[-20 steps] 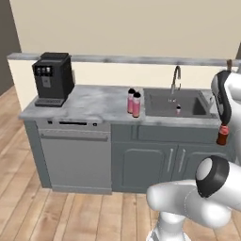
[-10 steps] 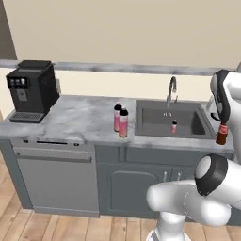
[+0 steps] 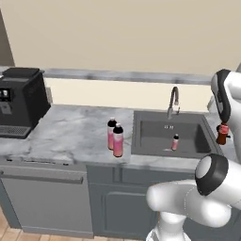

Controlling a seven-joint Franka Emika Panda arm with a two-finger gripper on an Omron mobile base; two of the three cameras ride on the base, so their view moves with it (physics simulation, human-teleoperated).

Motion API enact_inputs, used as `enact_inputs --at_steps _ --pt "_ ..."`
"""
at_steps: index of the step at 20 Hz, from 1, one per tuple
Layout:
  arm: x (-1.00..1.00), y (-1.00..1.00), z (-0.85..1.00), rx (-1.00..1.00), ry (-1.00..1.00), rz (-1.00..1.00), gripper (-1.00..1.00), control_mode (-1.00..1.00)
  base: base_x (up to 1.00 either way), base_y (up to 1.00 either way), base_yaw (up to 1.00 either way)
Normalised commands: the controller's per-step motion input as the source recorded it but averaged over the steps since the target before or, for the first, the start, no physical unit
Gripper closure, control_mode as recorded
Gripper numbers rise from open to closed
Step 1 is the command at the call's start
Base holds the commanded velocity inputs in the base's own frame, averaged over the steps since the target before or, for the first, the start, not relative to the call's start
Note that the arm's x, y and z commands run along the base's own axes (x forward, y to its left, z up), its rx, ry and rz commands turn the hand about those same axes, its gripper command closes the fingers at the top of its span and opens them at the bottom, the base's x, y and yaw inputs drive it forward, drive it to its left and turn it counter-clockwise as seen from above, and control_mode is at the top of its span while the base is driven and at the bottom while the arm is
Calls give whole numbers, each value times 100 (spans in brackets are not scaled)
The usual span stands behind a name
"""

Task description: Place the large bottle from the dining counter next to the other large bottle outside the sink, and place the small bottle from the dining counter next to the other small bottle inside the sink.

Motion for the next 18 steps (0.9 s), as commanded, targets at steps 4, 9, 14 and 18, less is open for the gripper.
enact_inputs --at_steps 4,9,14,18 --pt "0 0 0 0 0 0 100 100 64 -6 0" --pt "0 0 0 0 0 0 100 100 42 9 0" --pt "0 0 0 0 0 0 100 100 25 46 -2" --pt "0 0 0 0 0 0 100 100 19 47 -11"
